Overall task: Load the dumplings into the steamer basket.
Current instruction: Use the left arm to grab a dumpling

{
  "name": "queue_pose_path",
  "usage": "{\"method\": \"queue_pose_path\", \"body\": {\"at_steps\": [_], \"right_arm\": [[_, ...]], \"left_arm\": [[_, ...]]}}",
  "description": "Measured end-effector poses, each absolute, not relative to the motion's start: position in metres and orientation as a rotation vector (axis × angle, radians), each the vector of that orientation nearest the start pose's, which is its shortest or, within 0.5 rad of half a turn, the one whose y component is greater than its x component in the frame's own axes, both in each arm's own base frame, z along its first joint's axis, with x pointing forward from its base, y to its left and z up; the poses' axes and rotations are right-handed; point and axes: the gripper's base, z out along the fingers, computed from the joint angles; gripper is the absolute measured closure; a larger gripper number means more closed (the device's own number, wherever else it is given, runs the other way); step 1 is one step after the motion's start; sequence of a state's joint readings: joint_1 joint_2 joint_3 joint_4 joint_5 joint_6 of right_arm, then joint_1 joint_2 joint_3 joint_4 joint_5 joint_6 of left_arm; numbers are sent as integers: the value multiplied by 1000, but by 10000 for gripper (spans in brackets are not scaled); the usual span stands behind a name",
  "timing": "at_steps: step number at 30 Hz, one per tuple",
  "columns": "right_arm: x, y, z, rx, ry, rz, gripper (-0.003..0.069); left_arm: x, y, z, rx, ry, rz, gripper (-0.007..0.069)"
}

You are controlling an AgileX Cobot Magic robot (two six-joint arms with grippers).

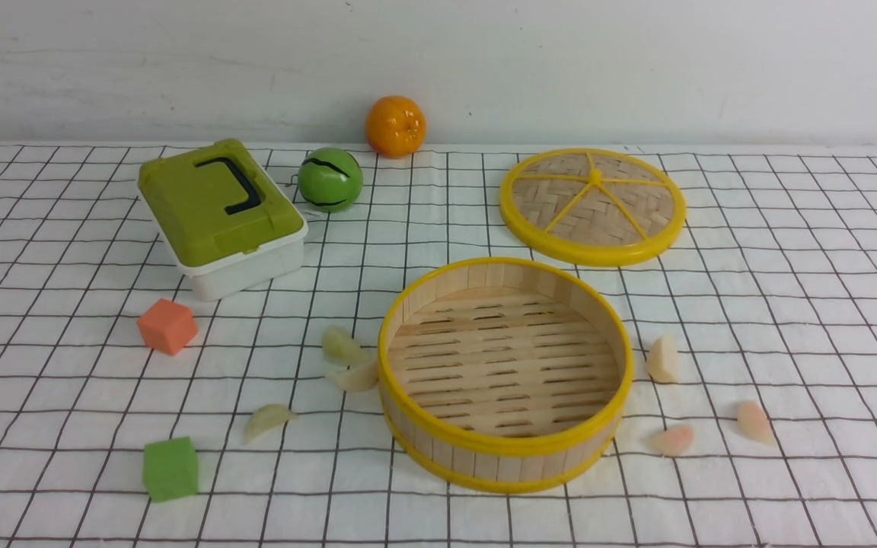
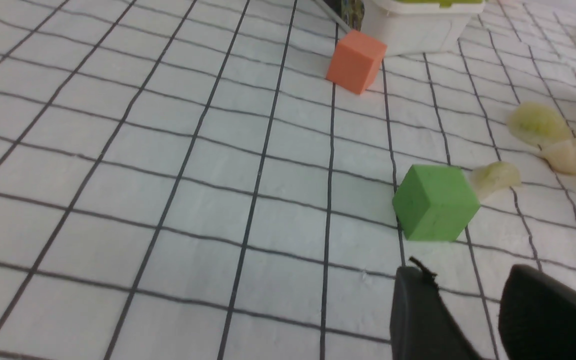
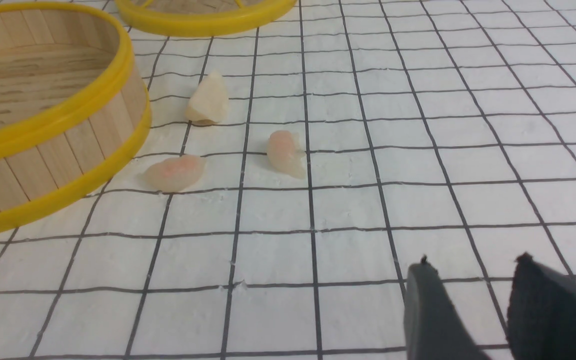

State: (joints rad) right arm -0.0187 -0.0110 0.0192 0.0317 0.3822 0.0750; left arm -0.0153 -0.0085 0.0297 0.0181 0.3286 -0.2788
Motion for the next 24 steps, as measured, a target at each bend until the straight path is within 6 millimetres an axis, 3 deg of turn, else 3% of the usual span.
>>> {"method": "queue_pose_path", "body": {"at_steps": [5,12,18,24], "right_arm": [[55,0,178,104,1789,70,420],[56,-1,210,92,1432,71,420],[45,-2,243,162,1039,209,420],[41,-3,250,170,967,239,434]], "left_arm": [[57,-1,193,-203,1617,-212,386],[51,-2,230,-121,1207,-220,386],[33,-3,259,-100,822,-320,386],[17,-3,275,-105,594,-483,386]]}}
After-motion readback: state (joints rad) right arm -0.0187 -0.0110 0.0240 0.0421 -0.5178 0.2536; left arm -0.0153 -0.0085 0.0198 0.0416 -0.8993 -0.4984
